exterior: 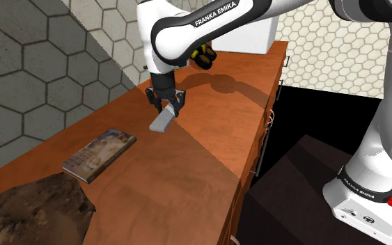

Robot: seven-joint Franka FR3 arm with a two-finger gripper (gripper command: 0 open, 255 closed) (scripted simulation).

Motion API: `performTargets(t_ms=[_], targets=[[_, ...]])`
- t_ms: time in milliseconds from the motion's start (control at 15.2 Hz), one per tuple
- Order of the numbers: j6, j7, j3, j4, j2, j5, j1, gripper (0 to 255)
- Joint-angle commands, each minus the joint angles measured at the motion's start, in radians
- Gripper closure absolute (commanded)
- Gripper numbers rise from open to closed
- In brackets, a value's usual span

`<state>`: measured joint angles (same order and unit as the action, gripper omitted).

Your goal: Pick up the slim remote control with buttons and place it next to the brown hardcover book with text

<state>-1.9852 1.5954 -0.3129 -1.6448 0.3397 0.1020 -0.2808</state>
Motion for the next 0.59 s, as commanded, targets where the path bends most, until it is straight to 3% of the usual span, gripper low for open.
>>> performTargets(t_ms=[0,528], targets=[[-0.012,0.011,0.0,0.003,0.016,0.006,-0.007,255],[-0.106,0.02,0.006,-0.057,0.051,0.02,-0.01,255]])
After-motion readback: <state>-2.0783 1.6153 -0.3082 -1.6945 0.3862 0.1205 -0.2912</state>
